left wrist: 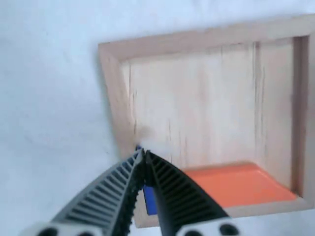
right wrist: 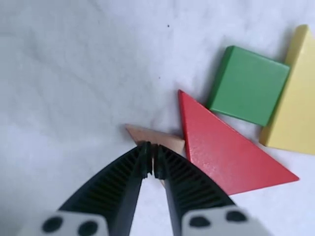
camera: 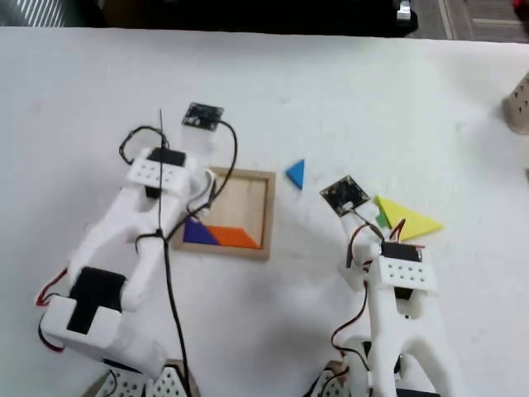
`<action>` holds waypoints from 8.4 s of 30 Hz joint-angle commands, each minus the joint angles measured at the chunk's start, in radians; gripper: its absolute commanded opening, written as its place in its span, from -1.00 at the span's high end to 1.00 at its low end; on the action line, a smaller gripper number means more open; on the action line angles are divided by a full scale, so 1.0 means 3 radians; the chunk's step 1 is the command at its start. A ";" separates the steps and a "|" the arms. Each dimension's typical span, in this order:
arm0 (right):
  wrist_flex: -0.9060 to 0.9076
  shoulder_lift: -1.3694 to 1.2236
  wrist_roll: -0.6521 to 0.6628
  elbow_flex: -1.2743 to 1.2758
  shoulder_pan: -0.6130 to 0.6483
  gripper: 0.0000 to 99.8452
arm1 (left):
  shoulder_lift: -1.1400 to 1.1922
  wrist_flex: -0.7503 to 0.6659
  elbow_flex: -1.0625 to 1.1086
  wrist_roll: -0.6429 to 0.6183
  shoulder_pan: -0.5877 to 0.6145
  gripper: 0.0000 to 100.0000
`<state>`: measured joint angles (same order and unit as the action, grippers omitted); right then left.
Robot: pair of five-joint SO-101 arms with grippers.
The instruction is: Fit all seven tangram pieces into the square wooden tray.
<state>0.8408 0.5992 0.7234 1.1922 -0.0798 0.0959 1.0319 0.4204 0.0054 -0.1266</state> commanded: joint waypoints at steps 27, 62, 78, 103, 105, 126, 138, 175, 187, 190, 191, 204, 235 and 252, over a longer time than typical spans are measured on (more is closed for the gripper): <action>-0.0033 0.0043 0.0010 0.0005 -0.0008 0.96 | -0.1230 -0.1079 0.0823 -0.0118 0.0366 0.94; -0.0570 -0.1378 -0.2629 -0.2174 0.1378 0.67 | -0.0550 -0.1248 0.0404 -0.0578 0.0744 0.74; -0.1097 -0.2519 -0.2276 -0.2634 0.1179 0.68 | -0.0540 -0.1248 0.0419 -0.0578 0.0724 0.74; 0.0059 -0.3511 -0.2276 -0.4158 0.1133 0.68 | -0.0545 -0.1243 0.0501 -0.0573 0.0719 0.74; 0.0008 -0.3511 -0.2312 -0.4158 0.1118 0.68 | -0.0545 -0.1243 0.0501 -0.0573 0.0719 0.74; 0.0545 -0.4053 -0.3145 -0.4792 0.1158 0.68 | -0.0545 -0.1243 0.0501 -0.0573 0.0719 0.74; 0.1655 -0.4611 -0.2997 -0.5785 0.1097 0.68 | -0.0545 -0.1233 0.0506 -0.0573 0.0739 0.74; 0.2053 -0.4606 -0.2864 -0.5805 0.0964 0.97 | -0.0550 -0.1233 0.0506 -0.0394 0.0724 0.74; 0.2539 -0.4069 -0.2869 -0.5662 0.1000 0.96 | -0.0565 -0.1243 0.0496 -0.0389 0.0724 0.74; 0.2519 -0.3808 -0.2869 -0.5391 0.1092 0.96 | -0.0565 -0.1243 0.0486 -0.0389 0.0724 0.73; 0.2483 -0.3695 -0.2869 -0.5268 0.1138 0.96 | -0.0565 -0.1243 0.0481 -0.0389 0.0724 0.73; 0.0913 -0.2176 -0.2399 -0.3002 0.2222 0.96 | -0.0570 -0.1243 0.0481 -0.0389 0.0744 0.73; 0.1419 -0.1097 -0.1586 -0.2511 0.2069 0.30 | -0.0560 -0.1233 0.0501 -0.0384 0.0637 0.74; 0.0979 0.0228 -0.1575 -0.0736 0.0279 0.93 | -0.0591 -0.0680 0.0471 -0.0307 0.0212 0.74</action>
<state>1.1692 0.6068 0.2340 0.9390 0.0875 -0.0606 0.7603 0.5938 -0.1220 0.0084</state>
